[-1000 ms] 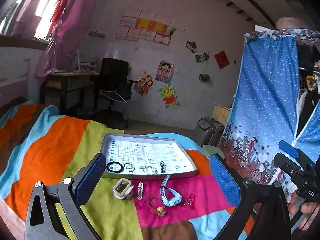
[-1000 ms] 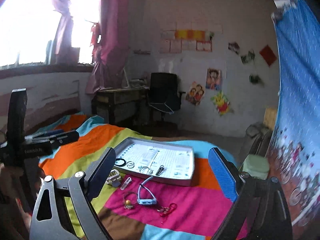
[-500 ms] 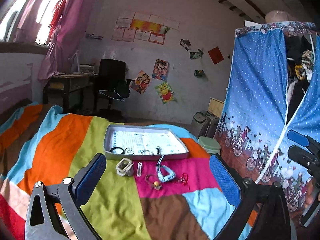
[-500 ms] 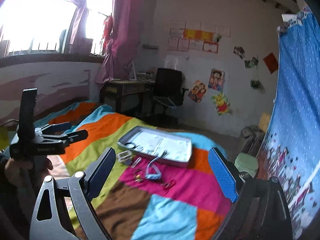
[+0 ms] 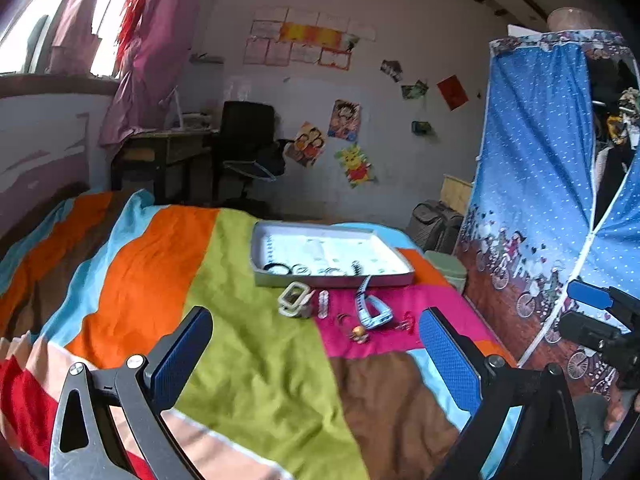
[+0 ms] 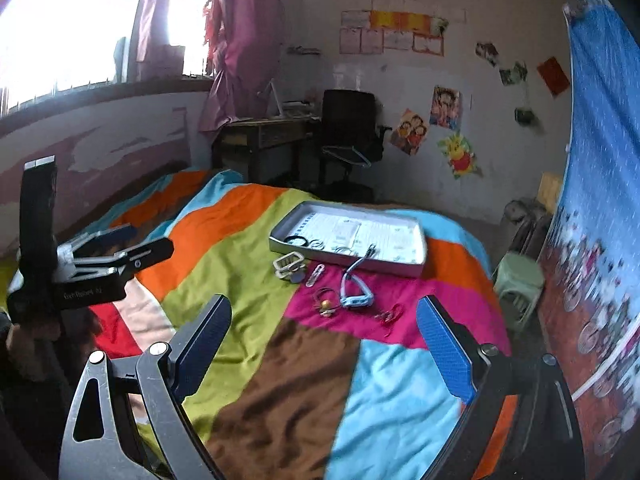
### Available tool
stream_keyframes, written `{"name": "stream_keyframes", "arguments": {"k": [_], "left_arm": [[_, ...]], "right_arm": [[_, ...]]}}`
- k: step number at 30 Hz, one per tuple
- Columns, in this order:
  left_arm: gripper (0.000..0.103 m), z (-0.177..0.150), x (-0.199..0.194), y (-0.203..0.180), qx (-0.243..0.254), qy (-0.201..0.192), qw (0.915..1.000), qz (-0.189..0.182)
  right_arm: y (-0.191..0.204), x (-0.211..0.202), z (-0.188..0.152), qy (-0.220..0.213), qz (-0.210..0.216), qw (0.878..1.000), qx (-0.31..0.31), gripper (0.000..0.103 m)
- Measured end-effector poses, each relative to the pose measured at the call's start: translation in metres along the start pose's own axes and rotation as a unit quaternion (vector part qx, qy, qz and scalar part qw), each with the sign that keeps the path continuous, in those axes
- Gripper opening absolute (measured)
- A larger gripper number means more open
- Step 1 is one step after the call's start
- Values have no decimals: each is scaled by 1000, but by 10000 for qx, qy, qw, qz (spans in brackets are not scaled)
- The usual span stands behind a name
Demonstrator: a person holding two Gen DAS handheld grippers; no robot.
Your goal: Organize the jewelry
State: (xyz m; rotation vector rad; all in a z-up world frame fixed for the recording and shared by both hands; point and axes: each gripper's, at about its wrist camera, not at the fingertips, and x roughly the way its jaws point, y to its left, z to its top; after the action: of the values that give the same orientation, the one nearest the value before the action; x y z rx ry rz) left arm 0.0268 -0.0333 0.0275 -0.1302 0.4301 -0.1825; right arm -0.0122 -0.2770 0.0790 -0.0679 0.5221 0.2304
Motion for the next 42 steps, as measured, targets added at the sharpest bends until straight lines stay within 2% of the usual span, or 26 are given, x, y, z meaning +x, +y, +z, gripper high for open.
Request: {"name": "stream_keyframes", "arguments": {"k": [12,19,23,27,30,36,42], "left_arm": [[103,11,33,22,61,307,9994,114],[103,17,70,35,81,522,9985,162],[103,20,93,39,158,478,9984,249],[103,22,116,41,196,180,9990,366],[103,23,139,41,352,91,9988,333],[103,17,179,46,497,215,9985,108],[103,2,222,55,483,513,9974,-142]], "right_arm": [[-8,55,-1,493,56,9967,640,91],[-11,99,7,662,35,9944,828,91],[-10,127,14,577,-35,9950,811,91],[-6,151,18,212,-176,9966,776,91],[-5,173,18,164,-202,9965,794,91],[-3,228,5,532,-314,9946,839,91],[-7,270,-27,1061,-112,9894,986,91]]}}
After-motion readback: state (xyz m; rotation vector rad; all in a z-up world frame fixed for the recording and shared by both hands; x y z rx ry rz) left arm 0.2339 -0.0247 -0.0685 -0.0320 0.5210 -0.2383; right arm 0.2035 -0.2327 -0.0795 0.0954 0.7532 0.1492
